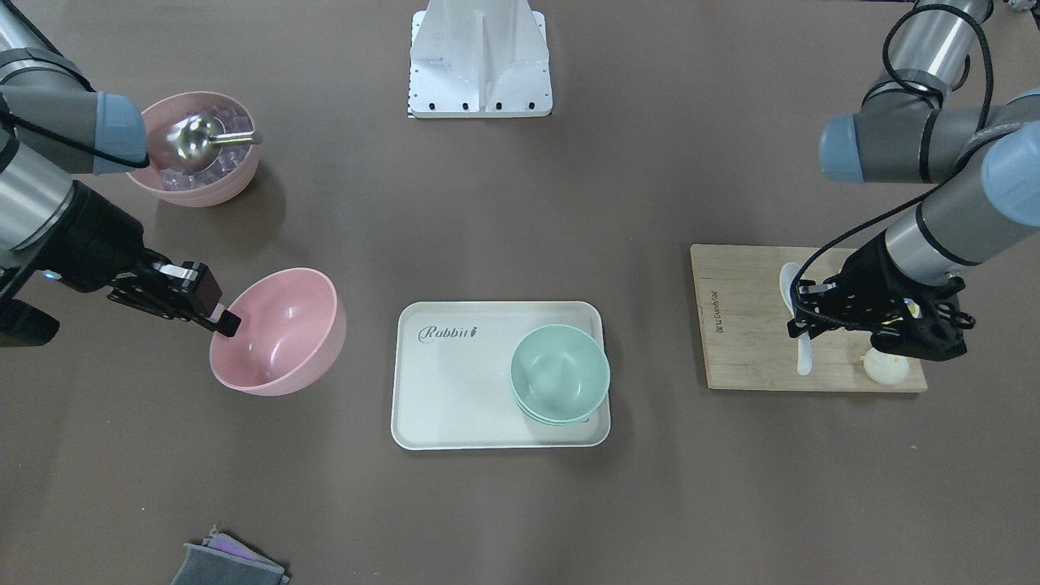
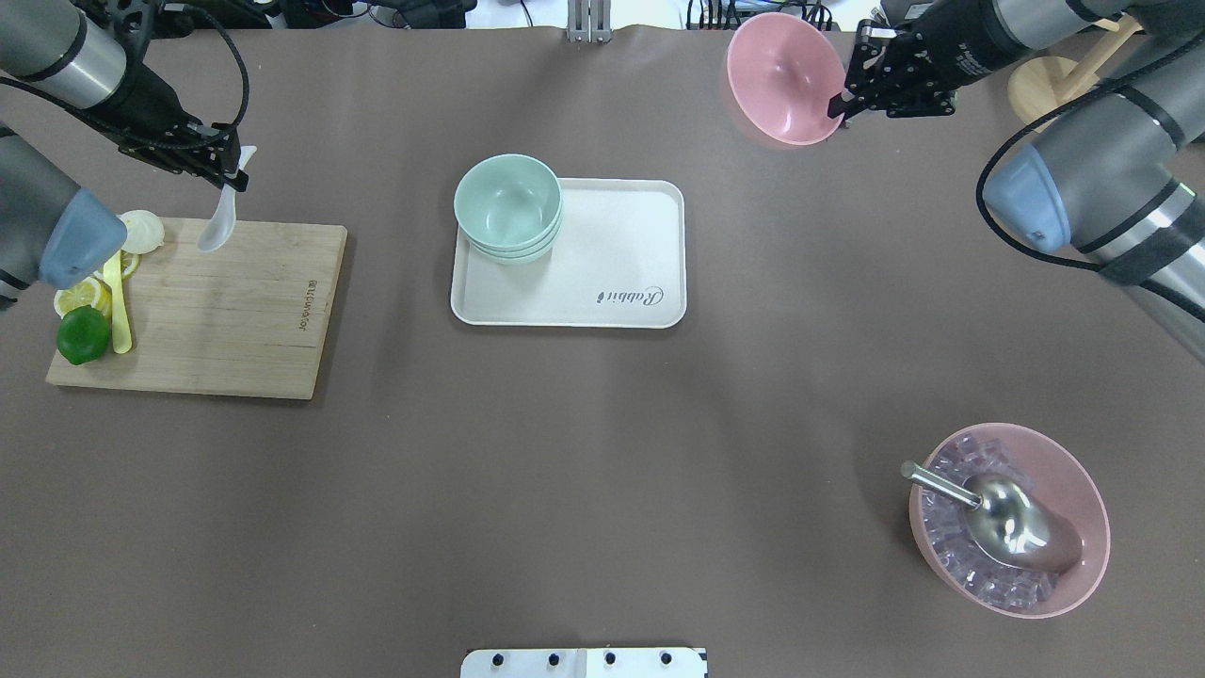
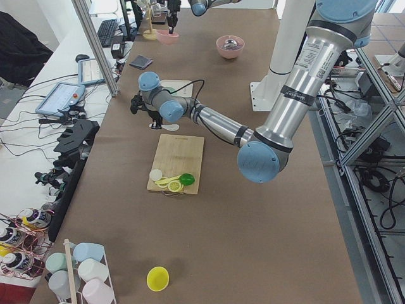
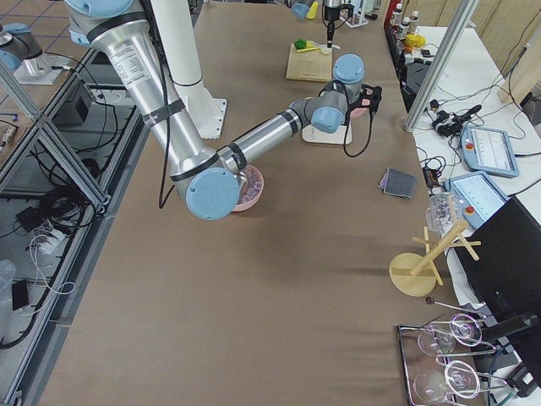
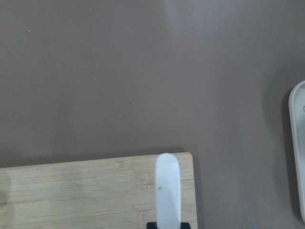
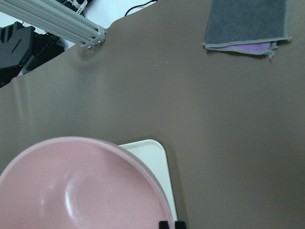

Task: Stack pink bowl on green and place spoon
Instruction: 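Carry the pink bowl with the right gripper over the green bowls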

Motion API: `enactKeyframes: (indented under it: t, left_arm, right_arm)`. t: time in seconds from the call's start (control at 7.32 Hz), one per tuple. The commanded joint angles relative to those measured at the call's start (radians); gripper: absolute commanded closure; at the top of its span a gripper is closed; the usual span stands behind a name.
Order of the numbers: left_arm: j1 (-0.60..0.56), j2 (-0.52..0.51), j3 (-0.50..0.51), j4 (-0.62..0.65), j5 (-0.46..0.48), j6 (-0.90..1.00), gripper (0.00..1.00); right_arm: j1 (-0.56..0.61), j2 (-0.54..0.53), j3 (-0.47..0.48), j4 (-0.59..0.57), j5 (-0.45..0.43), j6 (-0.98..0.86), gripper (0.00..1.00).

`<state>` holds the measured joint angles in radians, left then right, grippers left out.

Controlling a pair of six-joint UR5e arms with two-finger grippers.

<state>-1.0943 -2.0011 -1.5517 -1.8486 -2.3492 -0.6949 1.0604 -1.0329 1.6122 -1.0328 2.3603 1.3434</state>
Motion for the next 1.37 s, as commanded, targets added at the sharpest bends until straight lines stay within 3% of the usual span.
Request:
enactKeyframes:
  t: [0.0, 0.41, 0.68, 1.23]
  left_arm:
    - [-0.021, -0.001, -0.001, -0.003, -0.015, 0.0, 1.0]
    - [-0.022, -0.001, -0.001, -0.003, -0.015, 0.0, 1.0]
    - [-0.021, 0.001, 0.002, -0.003, -0.013, 0.0, 1.0]
    - [-0.021, -0.001, 0.008, -0.003, -0.013, 0.002, 1.0]
  right_arm:
    - [-0.12, 0.126, -0.066, 0.008, -0.14, 0.075, 1.0]
    - [-0.242, 0.22, -0.113, 0.013, -0.297, 0.092, 1.0]
    - [-0.301, 0.35, -0.265, 0.014, -0.378, 0.092, 1.0]
    - [-0.339, 0.356, -0.367, 0.092, -0.389, 0.092, 1.0]
